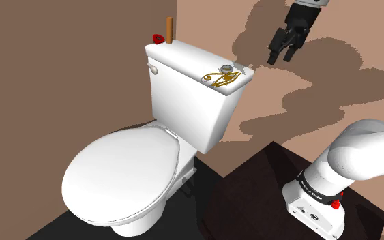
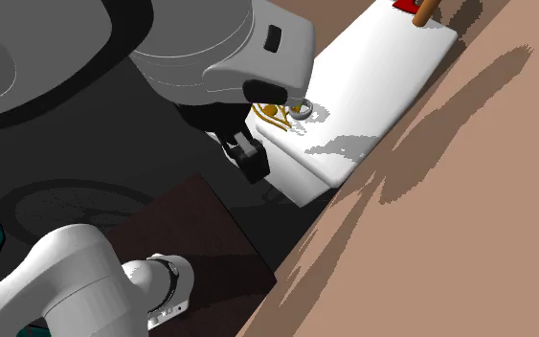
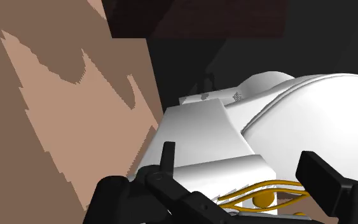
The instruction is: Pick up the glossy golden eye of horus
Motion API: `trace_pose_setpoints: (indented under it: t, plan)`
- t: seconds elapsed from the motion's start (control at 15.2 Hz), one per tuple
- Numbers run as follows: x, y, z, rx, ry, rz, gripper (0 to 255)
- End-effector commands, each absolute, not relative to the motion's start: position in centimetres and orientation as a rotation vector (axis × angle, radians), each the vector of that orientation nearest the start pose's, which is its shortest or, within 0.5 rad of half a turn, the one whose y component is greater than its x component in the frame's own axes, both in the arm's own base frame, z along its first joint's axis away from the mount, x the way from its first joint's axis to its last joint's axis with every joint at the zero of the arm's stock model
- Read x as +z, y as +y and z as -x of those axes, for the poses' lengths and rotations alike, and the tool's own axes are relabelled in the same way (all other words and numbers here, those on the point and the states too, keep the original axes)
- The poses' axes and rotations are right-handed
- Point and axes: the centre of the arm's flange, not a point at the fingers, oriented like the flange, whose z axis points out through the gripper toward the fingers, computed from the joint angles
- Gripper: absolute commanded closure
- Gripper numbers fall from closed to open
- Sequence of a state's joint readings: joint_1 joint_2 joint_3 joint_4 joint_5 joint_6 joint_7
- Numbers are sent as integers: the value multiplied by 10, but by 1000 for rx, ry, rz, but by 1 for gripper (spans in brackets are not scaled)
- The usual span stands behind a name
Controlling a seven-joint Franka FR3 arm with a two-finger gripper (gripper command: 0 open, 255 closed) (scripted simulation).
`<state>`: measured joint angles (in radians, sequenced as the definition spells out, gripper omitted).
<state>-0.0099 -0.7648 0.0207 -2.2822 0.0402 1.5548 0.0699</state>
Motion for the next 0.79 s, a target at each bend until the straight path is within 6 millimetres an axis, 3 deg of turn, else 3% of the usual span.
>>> trace_pose_setpoints:
  t: [0.0,0.73]
  plan:
    - [617,10,-312,-57,98,3112,0]
    - [581,122,-419,-65,244,3235,0]
